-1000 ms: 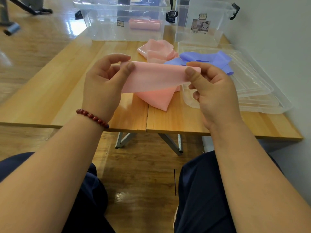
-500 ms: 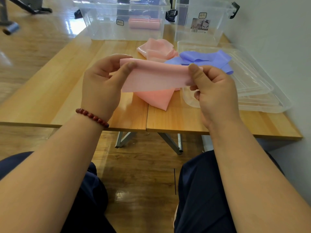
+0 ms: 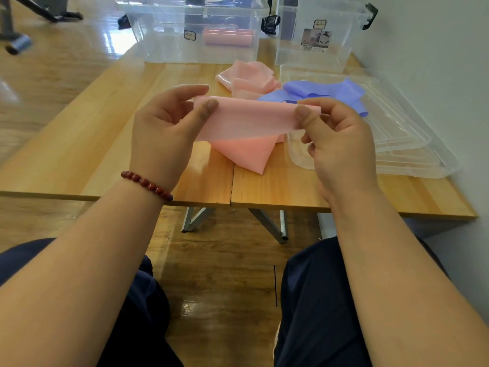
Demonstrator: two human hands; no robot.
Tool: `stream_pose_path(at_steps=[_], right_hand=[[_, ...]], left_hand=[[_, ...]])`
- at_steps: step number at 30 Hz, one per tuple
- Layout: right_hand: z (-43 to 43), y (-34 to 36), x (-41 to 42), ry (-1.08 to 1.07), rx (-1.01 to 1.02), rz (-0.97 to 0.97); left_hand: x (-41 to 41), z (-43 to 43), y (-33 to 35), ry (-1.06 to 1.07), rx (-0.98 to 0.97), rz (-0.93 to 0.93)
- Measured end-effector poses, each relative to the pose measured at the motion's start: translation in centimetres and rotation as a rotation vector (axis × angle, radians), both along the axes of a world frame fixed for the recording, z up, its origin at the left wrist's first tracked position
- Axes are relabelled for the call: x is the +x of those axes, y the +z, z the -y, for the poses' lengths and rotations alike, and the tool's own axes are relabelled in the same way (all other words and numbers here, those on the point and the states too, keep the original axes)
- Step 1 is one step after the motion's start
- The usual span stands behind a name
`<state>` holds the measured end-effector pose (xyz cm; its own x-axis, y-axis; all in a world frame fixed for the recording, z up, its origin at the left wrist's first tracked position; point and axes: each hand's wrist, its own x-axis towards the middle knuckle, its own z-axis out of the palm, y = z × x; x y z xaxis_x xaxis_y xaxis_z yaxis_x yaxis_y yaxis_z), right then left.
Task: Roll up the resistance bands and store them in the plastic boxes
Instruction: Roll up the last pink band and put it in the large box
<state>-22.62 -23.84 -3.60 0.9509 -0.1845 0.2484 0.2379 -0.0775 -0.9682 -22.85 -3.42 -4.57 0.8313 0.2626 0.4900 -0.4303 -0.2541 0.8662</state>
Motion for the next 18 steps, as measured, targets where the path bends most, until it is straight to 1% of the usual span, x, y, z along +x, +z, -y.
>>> stream_pose_path(at_steps=[5,11,18], right_hand=[[0.02,0.03,0.0,-0.015,-0.009,-0.003],[-0.06,0.2,-0.15,0.059,0.036,0.008],[0.04,0.12,-0.04,-0.008,-0.042,0.018]], left_hand=[[-0.13,0.01,0.1,-0.035,0.006,-0.009],[-0.24,0.1,0.27,-0.016,0.016,-0.002],[0.01,-0.17,0.1,-0.046,-0.003,0.015]])
